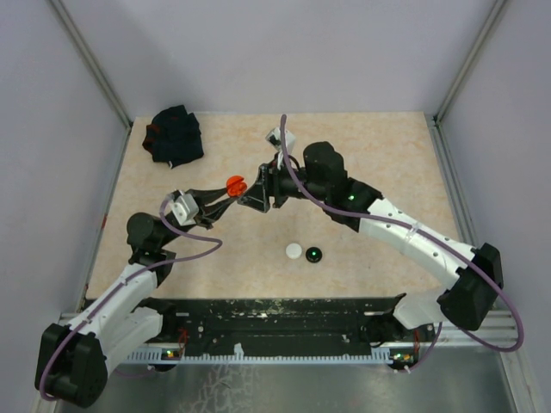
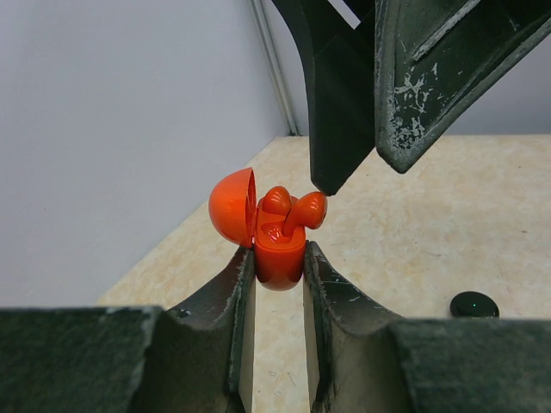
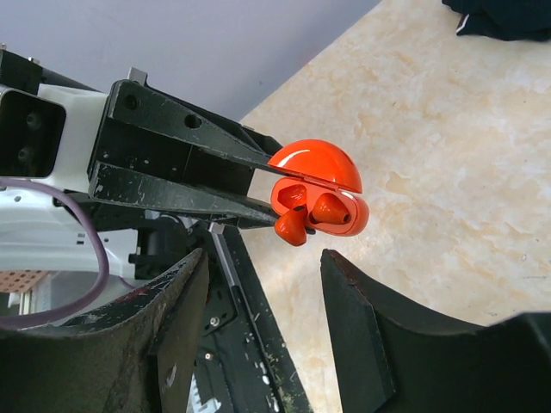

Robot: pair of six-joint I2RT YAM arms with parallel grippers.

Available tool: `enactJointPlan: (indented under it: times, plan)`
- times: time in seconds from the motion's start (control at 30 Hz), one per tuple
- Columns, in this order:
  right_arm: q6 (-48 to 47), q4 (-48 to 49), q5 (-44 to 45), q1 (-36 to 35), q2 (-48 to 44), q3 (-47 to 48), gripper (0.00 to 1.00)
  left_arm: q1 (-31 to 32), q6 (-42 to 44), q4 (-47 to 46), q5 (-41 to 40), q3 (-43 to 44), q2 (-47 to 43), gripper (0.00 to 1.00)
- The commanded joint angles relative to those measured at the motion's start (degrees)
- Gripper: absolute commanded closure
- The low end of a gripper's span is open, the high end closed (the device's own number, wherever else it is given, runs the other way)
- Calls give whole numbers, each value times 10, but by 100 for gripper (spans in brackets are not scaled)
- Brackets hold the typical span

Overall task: Insert the wireless bluetooth earbuds into the charging case
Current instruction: Adjust the earbud with the charging case.

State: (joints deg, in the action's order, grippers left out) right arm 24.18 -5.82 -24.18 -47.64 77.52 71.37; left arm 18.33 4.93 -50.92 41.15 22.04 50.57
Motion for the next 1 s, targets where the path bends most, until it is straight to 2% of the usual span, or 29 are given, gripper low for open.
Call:
enactJointPlan:
  times: [0.0, 0.63, 0.97]
  plan:
    - [-12, 34, -18, -5, 3, 25, 45, 1, -10, -8, 10, 20, 0, 100]
    - [14, 85, -86, -8, 18, 20, 50, 1, -17, 7, 15, 29, 9, 100]
    - [12, 89, -74, -26, 41, 38, 50, 1, -21, 6, 28, 30, 11, 100]
